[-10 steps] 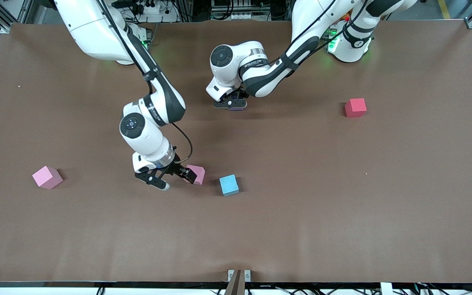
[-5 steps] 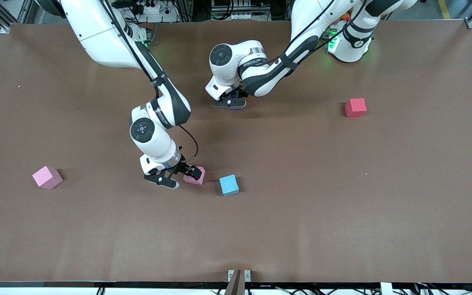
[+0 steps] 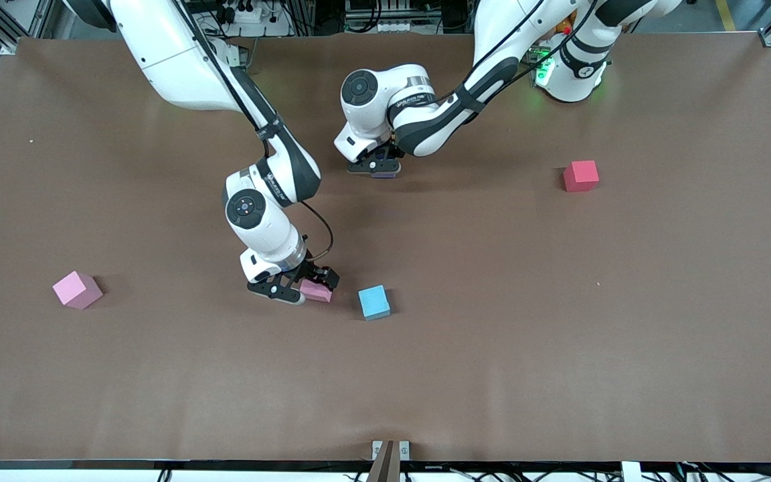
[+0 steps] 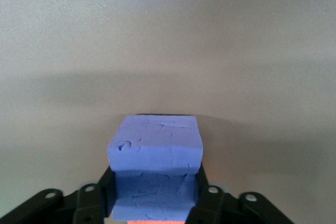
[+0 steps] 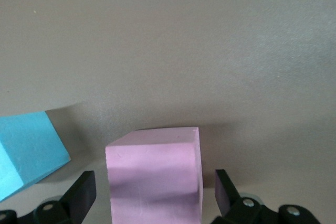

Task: Arrange blocks into number 1
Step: 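Place the purple cube below orange with the left gripper while the right grasps pink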

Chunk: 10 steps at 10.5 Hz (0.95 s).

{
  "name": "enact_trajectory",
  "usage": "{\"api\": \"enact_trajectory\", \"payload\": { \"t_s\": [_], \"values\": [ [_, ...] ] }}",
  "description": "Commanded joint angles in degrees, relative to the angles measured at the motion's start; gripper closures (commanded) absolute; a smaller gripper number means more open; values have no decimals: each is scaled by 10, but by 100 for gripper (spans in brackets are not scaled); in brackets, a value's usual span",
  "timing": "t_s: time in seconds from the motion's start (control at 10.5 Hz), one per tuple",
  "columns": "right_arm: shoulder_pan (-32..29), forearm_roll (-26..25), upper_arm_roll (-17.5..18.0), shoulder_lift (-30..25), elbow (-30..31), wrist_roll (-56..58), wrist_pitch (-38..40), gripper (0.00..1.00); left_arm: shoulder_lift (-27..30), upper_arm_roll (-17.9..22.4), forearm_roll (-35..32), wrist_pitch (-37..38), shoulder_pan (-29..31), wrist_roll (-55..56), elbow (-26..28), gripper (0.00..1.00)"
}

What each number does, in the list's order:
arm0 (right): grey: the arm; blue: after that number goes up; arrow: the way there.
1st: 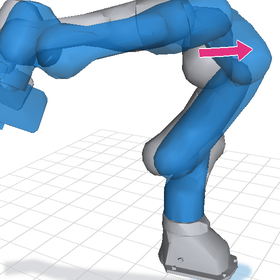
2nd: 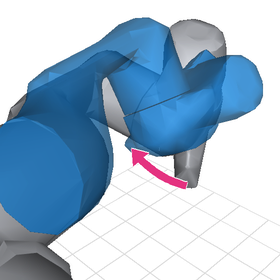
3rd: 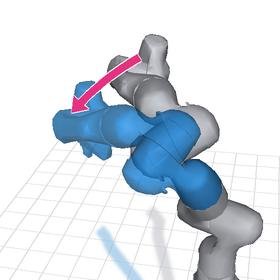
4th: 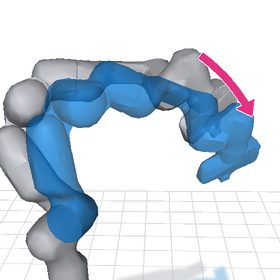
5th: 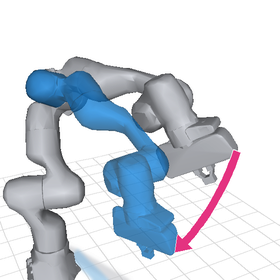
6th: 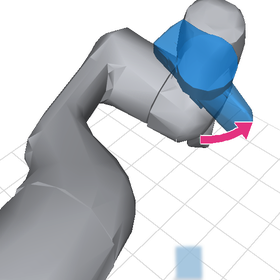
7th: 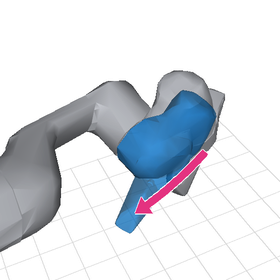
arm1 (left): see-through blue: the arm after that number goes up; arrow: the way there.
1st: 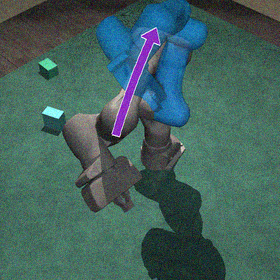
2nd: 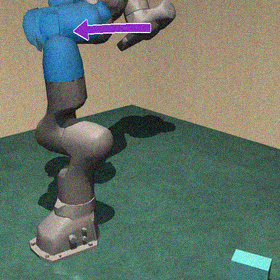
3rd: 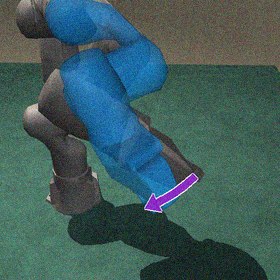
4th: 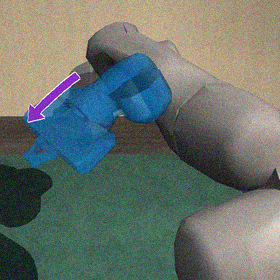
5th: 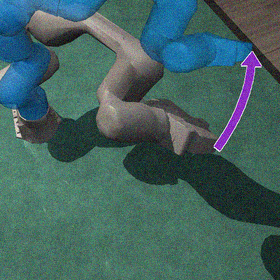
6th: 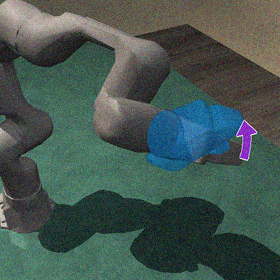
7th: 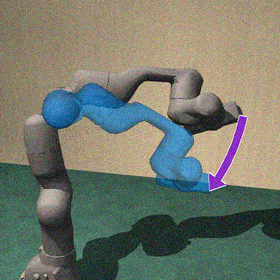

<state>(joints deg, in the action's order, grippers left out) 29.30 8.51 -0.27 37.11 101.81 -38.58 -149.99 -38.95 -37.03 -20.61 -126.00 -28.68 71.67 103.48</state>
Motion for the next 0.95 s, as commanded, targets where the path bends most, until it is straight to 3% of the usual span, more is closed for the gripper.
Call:
{"api": "enact_trajectory", "payload": {
  "t_s": [0.0, 0.38, 0.57, 0.86],
  "values": [
    [2, -2, -1, 6, 5, 12, -7, 2, 8, 3, 7, 3, -14, 19, 0, 0],
    [-5, -1, -2, 4, 11, 35, -7, 51, 38, 6, 7, 7, -2, 37, 0, 0],
    [-8, 0, -3, -7, 11, 34, -4, 53, 60, 6, 5, 29, 30, 31, 0, 0],
    [-14, 0, -3, -96, 80, 58, 0, 50, 67, 6, -1, 55, 82, 22, 1, 0]
  ]
}}
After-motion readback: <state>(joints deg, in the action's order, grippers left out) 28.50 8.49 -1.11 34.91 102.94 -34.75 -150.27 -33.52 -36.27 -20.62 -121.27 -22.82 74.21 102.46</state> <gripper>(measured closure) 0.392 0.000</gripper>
